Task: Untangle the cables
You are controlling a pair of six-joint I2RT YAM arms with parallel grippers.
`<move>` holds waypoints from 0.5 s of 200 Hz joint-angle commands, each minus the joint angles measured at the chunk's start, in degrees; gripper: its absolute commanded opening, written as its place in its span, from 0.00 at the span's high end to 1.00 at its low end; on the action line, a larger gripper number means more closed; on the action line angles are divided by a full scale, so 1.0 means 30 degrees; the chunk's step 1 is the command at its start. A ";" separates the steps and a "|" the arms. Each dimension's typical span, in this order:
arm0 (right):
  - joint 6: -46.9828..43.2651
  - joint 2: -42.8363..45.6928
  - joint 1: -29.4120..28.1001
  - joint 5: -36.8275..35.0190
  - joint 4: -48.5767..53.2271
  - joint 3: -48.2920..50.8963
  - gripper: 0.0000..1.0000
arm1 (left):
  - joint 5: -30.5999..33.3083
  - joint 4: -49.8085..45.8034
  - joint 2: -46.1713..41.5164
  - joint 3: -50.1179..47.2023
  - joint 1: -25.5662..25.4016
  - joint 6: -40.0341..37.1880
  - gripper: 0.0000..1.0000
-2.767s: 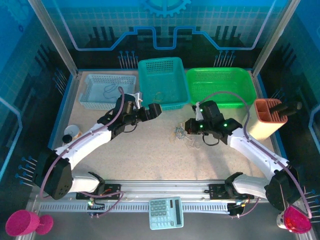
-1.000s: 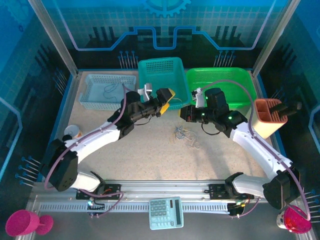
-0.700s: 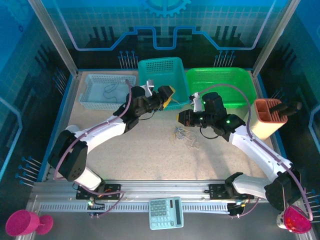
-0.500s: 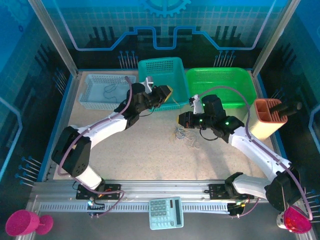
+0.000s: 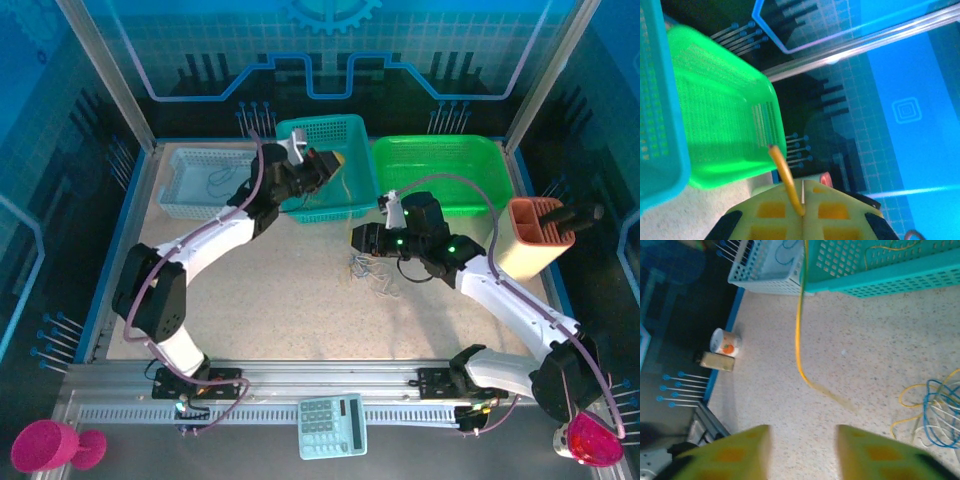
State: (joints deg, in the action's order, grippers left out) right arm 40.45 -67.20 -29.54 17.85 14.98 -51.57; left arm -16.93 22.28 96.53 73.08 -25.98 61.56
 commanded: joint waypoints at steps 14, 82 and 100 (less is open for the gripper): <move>-0.0444 -0.0023 0.0458 -0.0958 0.0814 0.0907 0.40 | -0.0010 -0.1773 0.1659 0.3377 0.1550 -0.3051 1.00; -0.1998 0.1293 0.0883 -0.4444 0.3802 0.1567 0.36 | 0.0559 -0.4924 0.5743 0.8021 0.2683 -0.7377 1.00; -0.2286 0.1688 0.0904 -0.5435 0.4745 0.1718 0.36 | 0.0973 -0.6129 0.6405 0.8954 0.2682 -0.8697 1.00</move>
State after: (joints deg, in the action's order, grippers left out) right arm 36.29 -64.27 -27.53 7.62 23.53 -47.57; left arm -15.88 10.04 113.45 95.53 -18.04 44.14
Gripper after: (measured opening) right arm 0.637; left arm 0.052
